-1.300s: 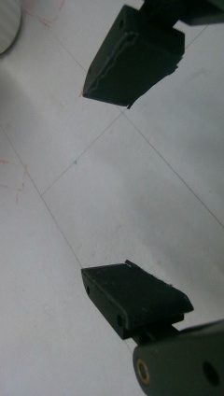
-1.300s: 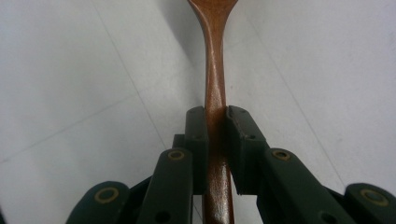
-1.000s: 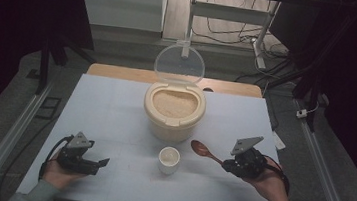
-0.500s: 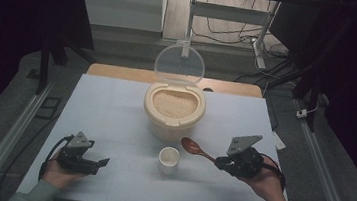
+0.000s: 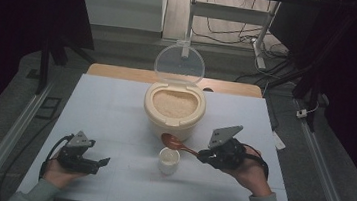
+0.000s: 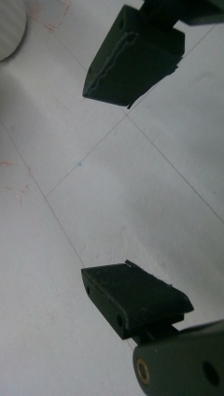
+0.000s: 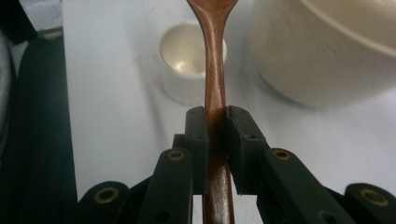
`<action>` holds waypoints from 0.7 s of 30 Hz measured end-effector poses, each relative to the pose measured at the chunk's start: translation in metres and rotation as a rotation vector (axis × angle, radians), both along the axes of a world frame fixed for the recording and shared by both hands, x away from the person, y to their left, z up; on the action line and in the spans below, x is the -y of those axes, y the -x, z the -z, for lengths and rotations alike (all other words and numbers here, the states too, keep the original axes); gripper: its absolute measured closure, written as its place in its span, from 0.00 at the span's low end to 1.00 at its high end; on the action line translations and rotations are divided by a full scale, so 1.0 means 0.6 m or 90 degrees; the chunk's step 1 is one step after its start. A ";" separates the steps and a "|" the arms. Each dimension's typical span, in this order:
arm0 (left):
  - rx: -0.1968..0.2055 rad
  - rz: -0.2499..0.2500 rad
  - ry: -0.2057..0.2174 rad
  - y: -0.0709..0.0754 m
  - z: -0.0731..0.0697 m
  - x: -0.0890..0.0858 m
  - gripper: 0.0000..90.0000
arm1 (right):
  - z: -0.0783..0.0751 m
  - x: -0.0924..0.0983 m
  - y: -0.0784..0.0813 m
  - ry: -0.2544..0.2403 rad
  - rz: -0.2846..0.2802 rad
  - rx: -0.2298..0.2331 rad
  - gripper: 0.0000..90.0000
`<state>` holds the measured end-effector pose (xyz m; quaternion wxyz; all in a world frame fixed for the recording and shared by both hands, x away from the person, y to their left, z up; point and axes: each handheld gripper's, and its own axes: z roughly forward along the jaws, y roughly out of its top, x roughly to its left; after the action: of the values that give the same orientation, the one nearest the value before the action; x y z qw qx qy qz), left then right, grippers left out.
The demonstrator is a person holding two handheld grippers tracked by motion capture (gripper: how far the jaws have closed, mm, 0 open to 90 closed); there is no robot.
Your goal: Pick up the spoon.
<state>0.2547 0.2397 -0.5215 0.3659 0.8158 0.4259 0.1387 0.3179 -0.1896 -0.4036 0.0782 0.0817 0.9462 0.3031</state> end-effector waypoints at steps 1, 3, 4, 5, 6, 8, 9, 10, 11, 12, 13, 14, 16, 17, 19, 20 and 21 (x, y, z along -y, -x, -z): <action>0.001 0.000 0.000 0.000 0.000 0.000 0.15 | 0.001 -0.007 0.000 0.000 -0.005 0.000 0.87; 0.001 0.001 0.001 0.001 0.000 0.001 0.15 | 0.003 -0.020 0.001 0.002 -0.018 0.000 0.87; 0.001 0.001 -0.001 0.001 0.000 0.001 0.15 | 0.004 -0.025 0.001 0.006 -0.022 0.000 0.87; 0.000 0.001 -0.002 0.000 0.000 0.001 0.15 | 0.004 -0.025 0.001 0.006 -0.022 0.000 0.87; 0.000 0.001 -0.002 0.000 0.000 0.001 0.15 | 0.006 -0.035 0.002 0.006 -0.032 -0.001 0.87; -0.001 0.003 -0.003 0.000 0.000 0.002 0.15 | 0.010 -0.044 0.003 0.015 -0.043 0.000 0.87; 0.000 0.003 -0.002 0.000 -0.001 0.002 0.15 | 0.012 -0.049 0.004 0.021 -0.046 0.001 0.87; 0.000 0.003 -0.002 0.000 -0.001 0.002 0.15 | 0.012 -0.049 0.004 0.021 -0.046 0.001 0.87; 0.000 0.004 -0.002 0.000 -0.001 0.002 0.15 | 0.014 -0.053 0.005 0.023 -0.048 0.001 0.87; -0.001 0.004 -0.002 0.001 -0.001 0.002 0.15 | 0.017 -0.059 0.007 0.025 -0.053 0.002 0.87; -0.001 0.004 0.000 0.002 -0.003 0.002 0.15 | 0.016 -0.062 0.007 0.029 -0.054 0.005 0.87; -0.001 0.004 0.000 0.002 -0.003 0.002 0.15 | 0.018 -0.065 0.008 0.027 -0.055 0.005 0.87; -0.001 0.009 0.010 0.006 -0.012 0.004 0.16 | 0.019 -0.069 0.008 0.033 -0.061 0.010 0.87; 0.019 0.022 0.030 0.013 -0.030 0.010 0.16 | 0.021 -0.071 0.009 0.035 -0.064 0.010 0.87; 0.041 0.039 0.032 0.018 -0.051 0.021 0.17 | 0.023 -0.073 0.010 0.039 -0.063 0.008 0.87; 0.049 0.048 0.033 0.020 -0.060 0.027 0.17 | 0.023 -0.074 0.010 0.040 -0.064 0.009 0.87; 0.055 0.056 0.033 0.022 -0.067 0.032 0.17 | 0.024 -0.075 0.010 0.038 -0.064 0.009 0.87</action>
<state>0.2418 0.2202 -0.4811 0.4108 0.8172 0.3768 0.1462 0.3119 -0.1449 -0.4178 0.0715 0.0293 0.9572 0.2790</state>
